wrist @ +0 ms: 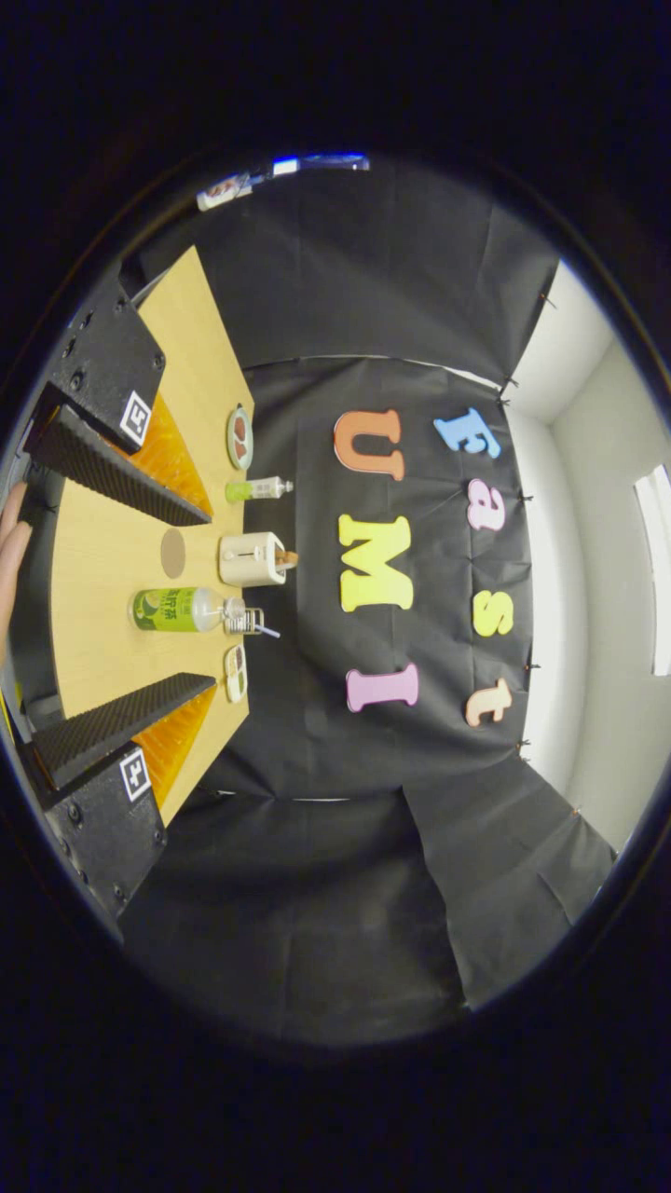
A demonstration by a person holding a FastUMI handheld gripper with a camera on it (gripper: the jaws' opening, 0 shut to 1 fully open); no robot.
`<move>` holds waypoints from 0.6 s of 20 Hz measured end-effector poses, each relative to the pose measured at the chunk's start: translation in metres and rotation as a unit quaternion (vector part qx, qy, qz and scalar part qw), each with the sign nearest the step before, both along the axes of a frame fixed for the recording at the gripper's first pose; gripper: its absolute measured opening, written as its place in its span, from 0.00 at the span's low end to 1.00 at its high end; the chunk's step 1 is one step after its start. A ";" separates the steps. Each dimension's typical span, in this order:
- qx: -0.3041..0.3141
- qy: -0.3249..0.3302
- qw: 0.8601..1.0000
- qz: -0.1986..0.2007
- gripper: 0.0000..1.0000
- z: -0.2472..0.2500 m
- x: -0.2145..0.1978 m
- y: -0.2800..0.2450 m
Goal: Take the bottle from table, then pour the juice into the cup, finally place the bottle on the coaster
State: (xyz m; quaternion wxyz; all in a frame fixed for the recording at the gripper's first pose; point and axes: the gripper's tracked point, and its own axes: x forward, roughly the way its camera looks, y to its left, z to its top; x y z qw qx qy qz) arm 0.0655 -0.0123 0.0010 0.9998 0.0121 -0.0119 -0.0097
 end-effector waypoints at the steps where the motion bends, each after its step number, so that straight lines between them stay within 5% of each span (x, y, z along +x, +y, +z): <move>1: 0.000 0.002 1.000 -0.007 1.00 -0.001 0.010 -0.004; 12: 0.033 0.059 0.997 -0.027 1.00 -0.046 0.126 -0.025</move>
